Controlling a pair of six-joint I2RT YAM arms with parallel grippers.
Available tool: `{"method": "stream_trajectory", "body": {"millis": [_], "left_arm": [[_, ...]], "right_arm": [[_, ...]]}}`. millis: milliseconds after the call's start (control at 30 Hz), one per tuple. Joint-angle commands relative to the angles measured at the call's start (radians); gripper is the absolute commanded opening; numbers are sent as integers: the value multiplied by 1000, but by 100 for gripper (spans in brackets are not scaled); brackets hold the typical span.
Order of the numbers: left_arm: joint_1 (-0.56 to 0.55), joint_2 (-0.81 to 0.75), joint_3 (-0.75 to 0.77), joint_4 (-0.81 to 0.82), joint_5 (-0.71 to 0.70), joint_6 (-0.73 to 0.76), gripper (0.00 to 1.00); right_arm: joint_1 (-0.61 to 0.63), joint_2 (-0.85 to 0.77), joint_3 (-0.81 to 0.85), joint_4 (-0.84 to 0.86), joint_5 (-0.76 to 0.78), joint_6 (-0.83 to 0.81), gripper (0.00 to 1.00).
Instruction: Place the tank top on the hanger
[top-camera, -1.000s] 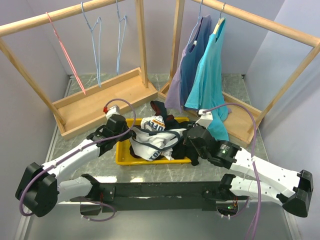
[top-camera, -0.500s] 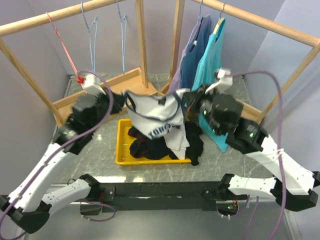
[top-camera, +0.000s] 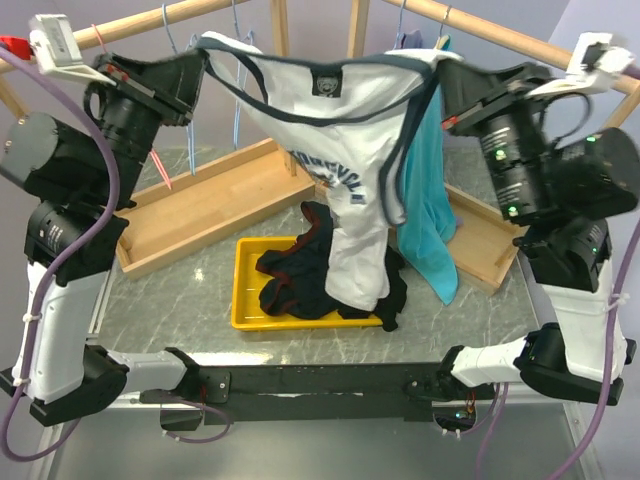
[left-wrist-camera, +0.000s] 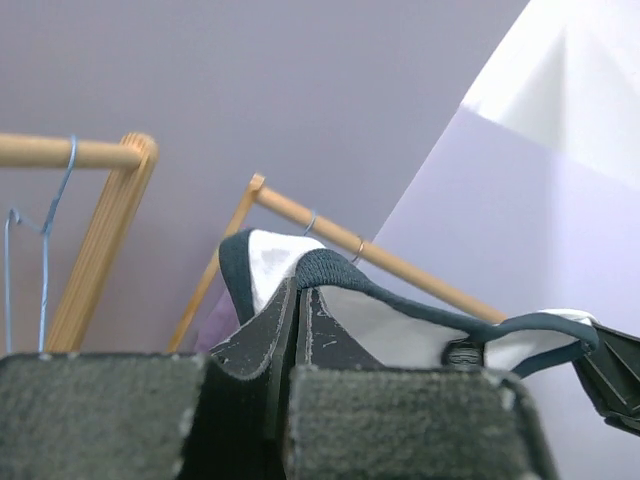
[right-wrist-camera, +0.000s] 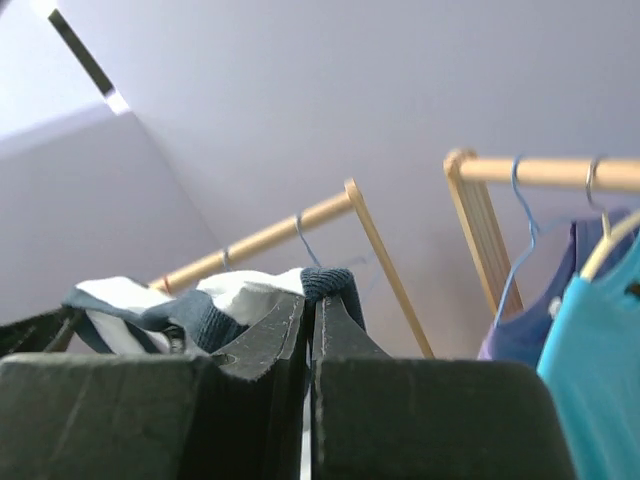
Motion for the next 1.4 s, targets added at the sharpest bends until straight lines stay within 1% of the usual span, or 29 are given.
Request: {"method": "stream_trajectory", "body": {"millis": [0, 67, 100, 200, 367, 567, 633, 667, 700, 733, 767, 800, 833, 867, 900, 933, 967, 1000, 1033, 1067, 1133, 1167, 1233, 1267, 1300, 1367], "left_arm": [[3, 19, 66, 60, 31, 44, 1], [3, 7, 61, 97, 32, 46, 1], [3, 4, 58, 104, 31, 47, 1], [3, 0, 65, 118, 23, 58, 1], [3, -2, 89, 127, 15, 70, 1], [3, 29, 135, 115, 34, 69, 1], [3, 36, 134, 103, 44, 63, 1], [3, 30, 99, 97, 51, 56, 1], [3, 23, 65, 88, 63, 40, 1], [3, -11, 17, 88, 74, 29, 1], [3, -37, -120, 92, 75, 18, 1], [3, -69, -206, 104, 81, -6, 1], [3, -138, -298, 132, 98, -20, 1], [3, -175, -486, 141, 113, -38, 1], [3, -209, -577, 147, 132, -64, 1], [3, -273, -665, 134, 144, -77, 1], [3, -305, -830, 118, 156, -89, 1], [3, -335, -913, 112, 163, -117, 1], [3, -390, -993, 112, 182, -132, 1], [3, -410, -1137, 105, 216, -154, 1], [3, -453, -1265, 118, 265, -212, 1], [1, -461, -1364, 135, 297, -229, 1], [-5, -482, -1426, 147, 307, -255, 4], [-8, -488, -1451, 146, 301, -256, 11], [-10, -494, -1450, 129, 284, -249, 18], [-11, -510, -1427, 106, 270, -237, 34]], "right_arm": [[-15, 19, 45, 162, -55, -83, 0], [-17, 52, 78, 162, -78, -80, 0], [-18, 69, 127, 153, -107, -70, 0], [-17, 109, 160, 139, -133, -47, 0], [-17, 117, 149, 162, -151, -34, 0], [-17, 89, 120, 175, -127, -45, 0], [-18, 80, 111, 149, -121, -43, 0], [-17, 68, 94, 139, -115, -37, 0], [-17, 50, 12, 130, -107, -11, 0], [-18, -13, -57, 132, -101, 7, 0], [-17, -54, -239, 141, -95, 32, 0], [-18, -103, -347, 156, -87, 91, 0], [-17, -203, -457, 179, -90, 126, 0], [-17, -255, -677, 190, -92, 165, 0], [-17, -301, -784, 191, -101, 249, 0], [-18, -390, -887, 184, -110, 297, 0], [-17, -427, -1085, 182, -127, 343, 0], [-18, -456, -1175, 181, -145, 436, 0], [-18, -495, -1260, 188, -205, 475, 0], [-18, -503, -1400, 187, -222, 540, 0], [-17, -489, -1512, 210, -277, 599, 0], [-18, -477, -1579, 221, -295, 619, 0], [-18, -442, -1615, 236, -317, 633, 0], [-18, -432, -1623, 234, -320, 635, 0], [-17, -426, -1620, 228, -316, 635, 0], [-17, -420, -1611, 207, -294, 625, 0]]}}
